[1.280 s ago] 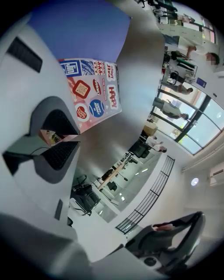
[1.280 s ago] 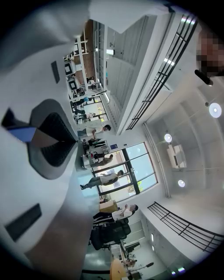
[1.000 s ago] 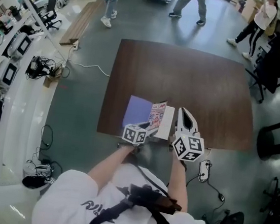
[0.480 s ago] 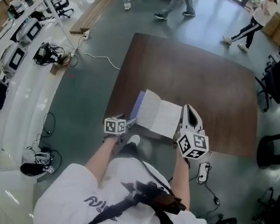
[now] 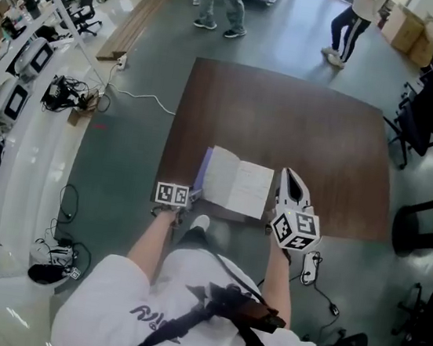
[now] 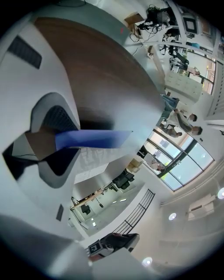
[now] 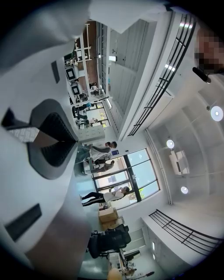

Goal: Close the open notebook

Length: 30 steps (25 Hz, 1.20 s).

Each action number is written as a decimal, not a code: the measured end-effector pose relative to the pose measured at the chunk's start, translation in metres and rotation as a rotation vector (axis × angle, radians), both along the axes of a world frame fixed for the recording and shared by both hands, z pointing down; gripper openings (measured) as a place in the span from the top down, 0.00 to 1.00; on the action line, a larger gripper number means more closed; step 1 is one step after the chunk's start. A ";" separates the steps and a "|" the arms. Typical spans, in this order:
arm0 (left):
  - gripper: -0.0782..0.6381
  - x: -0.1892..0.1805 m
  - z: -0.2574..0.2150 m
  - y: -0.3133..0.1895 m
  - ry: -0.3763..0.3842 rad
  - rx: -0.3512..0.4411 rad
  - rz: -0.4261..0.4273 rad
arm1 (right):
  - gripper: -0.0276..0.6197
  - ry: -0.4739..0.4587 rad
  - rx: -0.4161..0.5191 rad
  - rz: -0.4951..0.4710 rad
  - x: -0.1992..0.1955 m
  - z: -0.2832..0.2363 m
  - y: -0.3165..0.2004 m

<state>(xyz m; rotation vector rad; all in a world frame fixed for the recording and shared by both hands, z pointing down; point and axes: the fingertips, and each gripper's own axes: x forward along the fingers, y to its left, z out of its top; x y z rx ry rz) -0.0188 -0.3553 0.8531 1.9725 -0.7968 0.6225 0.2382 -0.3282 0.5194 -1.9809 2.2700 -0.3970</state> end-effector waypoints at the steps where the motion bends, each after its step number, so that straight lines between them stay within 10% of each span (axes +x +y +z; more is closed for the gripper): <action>1: 0.74 0.000 -0.003 -0.001 0.000 0.009 -0.003 | 0.95 0.000 0.002 0.004 0.002 -0.001 0.001; 12: 0.86 0.076 -0.113 0.012 0.220 0.155 0.187 | 0.95 -0.020 0.016 0.043 0.017 -0.003 0.015; 23: 0.86 0.201 -0.114 0.077 0.195 0.146 0.516 | 0.95 -0.037 0.014 0.116 0.037 0.001 0.039; 30: 0.86 0.249 -0.071 0.096 0.159 0.076 0.565 | 0.95 -0.037 0.028 0.156 0.053 -0.003 0.054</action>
